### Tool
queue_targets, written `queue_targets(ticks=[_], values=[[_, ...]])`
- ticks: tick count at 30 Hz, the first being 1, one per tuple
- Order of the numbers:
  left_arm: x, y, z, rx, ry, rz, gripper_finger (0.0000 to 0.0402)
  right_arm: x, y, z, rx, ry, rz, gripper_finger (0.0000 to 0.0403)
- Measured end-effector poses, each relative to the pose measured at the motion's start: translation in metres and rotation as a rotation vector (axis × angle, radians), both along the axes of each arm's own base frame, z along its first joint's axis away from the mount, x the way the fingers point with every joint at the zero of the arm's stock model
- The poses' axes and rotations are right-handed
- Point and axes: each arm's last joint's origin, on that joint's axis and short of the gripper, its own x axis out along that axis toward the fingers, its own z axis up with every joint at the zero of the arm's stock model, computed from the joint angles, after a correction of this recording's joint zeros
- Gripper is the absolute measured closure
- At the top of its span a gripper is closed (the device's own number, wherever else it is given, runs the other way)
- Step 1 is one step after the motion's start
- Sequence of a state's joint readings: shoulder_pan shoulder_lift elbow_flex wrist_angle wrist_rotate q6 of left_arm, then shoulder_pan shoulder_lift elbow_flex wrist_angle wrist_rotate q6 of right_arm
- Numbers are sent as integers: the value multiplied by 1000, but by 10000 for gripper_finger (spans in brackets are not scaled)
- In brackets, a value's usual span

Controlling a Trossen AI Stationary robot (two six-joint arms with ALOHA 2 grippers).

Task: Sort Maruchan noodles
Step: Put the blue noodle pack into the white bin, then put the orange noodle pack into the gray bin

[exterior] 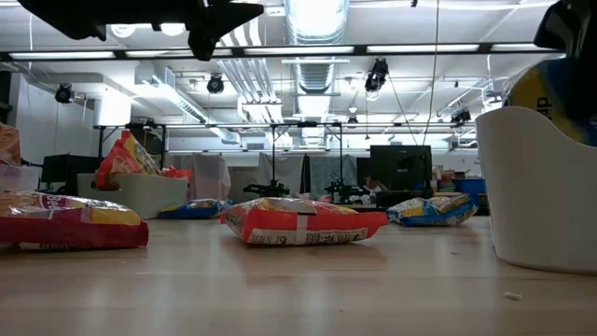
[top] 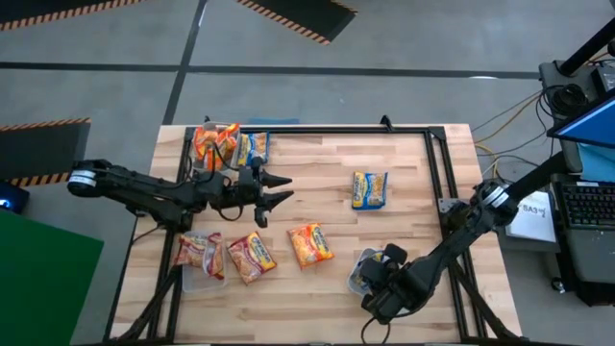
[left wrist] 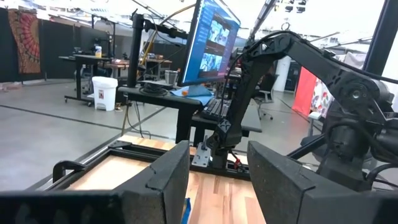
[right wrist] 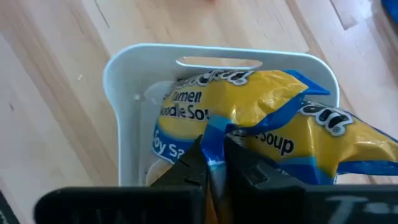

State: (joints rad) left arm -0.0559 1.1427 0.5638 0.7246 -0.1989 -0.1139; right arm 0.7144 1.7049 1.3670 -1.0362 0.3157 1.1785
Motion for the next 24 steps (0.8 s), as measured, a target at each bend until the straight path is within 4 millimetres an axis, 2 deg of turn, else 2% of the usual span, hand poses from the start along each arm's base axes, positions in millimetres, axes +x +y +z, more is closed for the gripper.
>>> queue_targets(ticks=[5, 11, 17, 24], values=[[0, 0, 0, -1, 3, -1, 256, 0, -1, 1, 0, -1, -1, 341], [0, 0, -2, 1, 16, -2, 256, -6, -7, 20, 14, -65, -13, 311], [0, 0, -4, 11, 31, 0, 256, -11, -17, 41, 18, -150, -27, 307], [0, 0, -6, 14, 52, -1, 256, -9, -38, 62, -83, -280, -52, 308]])
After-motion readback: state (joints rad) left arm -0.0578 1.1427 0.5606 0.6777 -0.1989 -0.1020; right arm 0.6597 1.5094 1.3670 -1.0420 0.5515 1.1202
